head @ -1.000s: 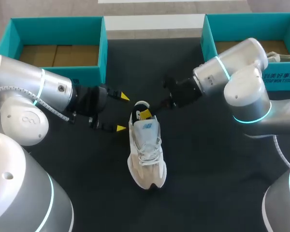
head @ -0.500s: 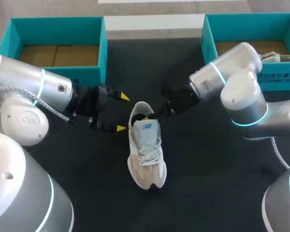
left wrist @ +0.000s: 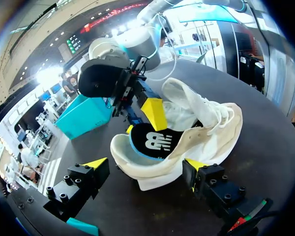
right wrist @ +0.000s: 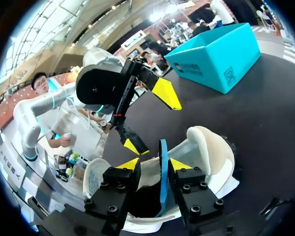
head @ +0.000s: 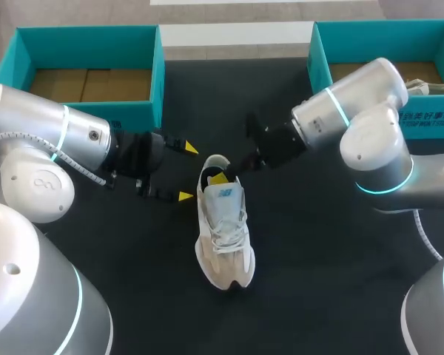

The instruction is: Take the shoe out of the shoebox, open the shoe tongue, remove and reinsert the insole, then place the shoe into the shoebox

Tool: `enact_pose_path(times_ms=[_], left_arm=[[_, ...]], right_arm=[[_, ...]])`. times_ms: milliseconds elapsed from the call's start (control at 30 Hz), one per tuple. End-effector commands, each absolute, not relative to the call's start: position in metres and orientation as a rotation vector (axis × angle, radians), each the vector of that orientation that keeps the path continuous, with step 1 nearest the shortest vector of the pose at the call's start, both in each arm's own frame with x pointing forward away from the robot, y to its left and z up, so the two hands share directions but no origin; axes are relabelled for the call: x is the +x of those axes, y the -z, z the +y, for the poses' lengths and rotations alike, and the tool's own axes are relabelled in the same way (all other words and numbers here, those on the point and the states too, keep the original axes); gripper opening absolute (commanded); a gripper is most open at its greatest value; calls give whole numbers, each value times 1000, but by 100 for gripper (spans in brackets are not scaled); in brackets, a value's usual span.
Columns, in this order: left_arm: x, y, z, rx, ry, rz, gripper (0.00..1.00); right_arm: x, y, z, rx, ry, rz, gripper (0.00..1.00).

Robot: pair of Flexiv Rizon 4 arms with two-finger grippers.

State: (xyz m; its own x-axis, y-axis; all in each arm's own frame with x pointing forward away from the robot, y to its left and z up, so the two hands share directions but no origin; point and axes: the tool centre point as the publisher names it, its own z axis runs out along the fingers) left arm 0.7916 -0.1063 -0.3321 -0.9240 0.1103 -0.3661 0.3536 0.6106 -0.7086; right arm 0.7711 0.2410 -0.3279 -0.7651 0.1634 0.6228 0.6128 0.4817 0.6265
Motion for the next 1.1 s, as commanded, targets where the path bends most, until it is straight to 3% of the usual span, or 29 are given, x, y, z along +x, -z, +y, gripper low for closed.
enact_pose_path(times_ms=[33, 367, 633, 833, 933, 1000, 1100], left_arm=[[792, 332, -108, 377, 1209, 2556, 100], [792, 332, -108, 377, 1209, 2556, 100], [792, 332, -108, 377, 1209, 2556, 100], [792, 332, -108, 377, 1209, 2556, 100], [792, 332, -108, 377, 1209, 2556, 100], [792, 332, -108, 377, 1209, 2556, 100], [792, 332, -108, 377, 1209, 2556, 100]], right_arm=[[773, 317, 243, -637, 1229, -2267, 40], [793, 286, 245, -577, 1265, -2355, 45], [813, 249, 211, -627, 1271, -2469, 48], [804, 235, 183, -804, 1350, -2477, 45], [799, 234, 179, -898, 1323, -2473, 31], [797, 232, 179, -974, 1303, -2477, 0], [793, 233, 179, -1151, 1220, -2515, 0]])
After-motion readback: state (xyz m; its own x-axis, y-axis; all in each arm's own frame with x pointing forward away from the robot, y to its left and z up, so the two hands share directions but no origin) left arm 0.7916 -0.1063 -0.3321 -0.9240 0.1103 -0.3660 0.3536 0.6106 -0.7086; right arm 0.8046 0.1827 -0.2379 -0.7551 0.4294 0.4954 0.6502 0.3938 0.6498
